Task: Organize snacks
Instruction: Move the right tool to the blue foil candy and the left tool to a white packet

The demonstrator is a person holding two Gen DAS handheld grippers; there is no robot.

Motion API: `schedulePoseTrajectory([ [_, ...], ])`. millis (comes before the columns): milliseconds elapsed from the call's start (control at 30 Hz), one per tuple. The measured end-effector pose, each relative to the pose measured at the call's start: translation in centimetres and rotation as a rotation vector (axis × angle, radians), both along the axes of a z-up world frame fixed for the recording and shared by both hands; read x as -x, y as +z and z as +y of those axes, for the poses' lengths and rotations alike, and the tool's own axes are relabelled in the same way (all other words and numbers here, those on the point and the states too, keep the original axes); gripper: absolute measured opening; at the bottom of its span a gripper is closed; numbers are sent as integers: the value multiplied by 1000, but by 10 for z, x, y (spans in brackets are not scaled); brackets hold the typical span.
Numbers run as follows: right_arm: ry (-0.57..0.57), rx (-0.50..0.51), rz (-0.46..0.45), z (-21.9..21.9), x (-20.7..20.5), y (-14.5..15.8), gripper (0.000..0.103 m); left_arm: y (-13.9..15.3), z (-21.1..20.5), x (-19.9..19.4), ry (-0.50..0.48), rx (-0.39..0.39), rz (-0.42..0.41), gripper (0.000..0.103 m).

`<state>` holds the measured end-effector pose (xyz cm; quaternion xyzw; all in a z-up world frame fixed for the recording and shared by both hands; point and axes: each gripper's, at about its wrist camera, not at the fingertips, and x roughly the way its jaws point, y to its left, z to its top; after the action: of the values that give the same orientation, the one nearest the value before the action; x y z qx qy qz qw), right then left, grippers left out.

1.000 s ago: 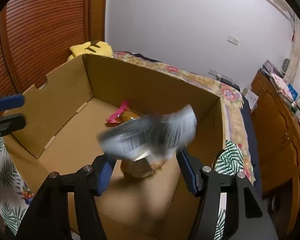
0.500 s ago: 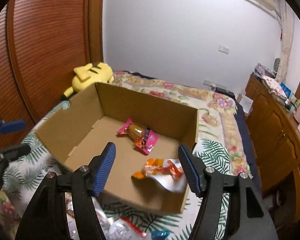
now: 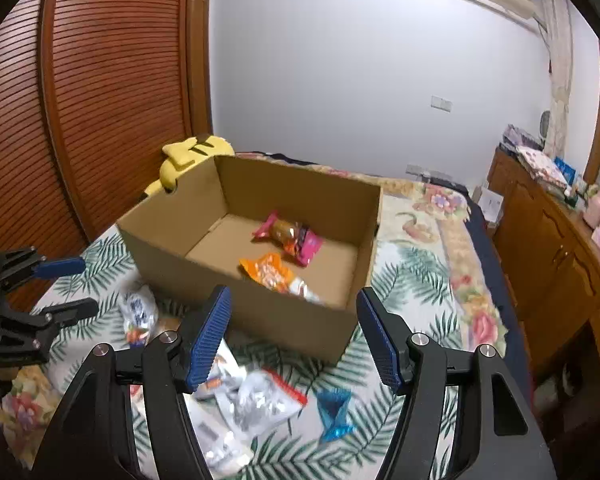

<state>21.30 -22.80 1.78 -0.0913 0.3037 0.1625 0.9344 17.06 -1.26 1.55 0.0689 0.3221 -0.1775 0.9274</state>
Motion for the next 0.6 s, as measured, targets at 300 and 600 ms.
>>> schedulePoseTrajectory([
  [300, -39, -2, 83, -35, 16, -56, 65, -37, -10, 18, 11, 42, 74, 56],
  [600, -48, 25, 218, -58, -2, -119, 53, -67, -26, 25, 28, 71, 118, 56],
])
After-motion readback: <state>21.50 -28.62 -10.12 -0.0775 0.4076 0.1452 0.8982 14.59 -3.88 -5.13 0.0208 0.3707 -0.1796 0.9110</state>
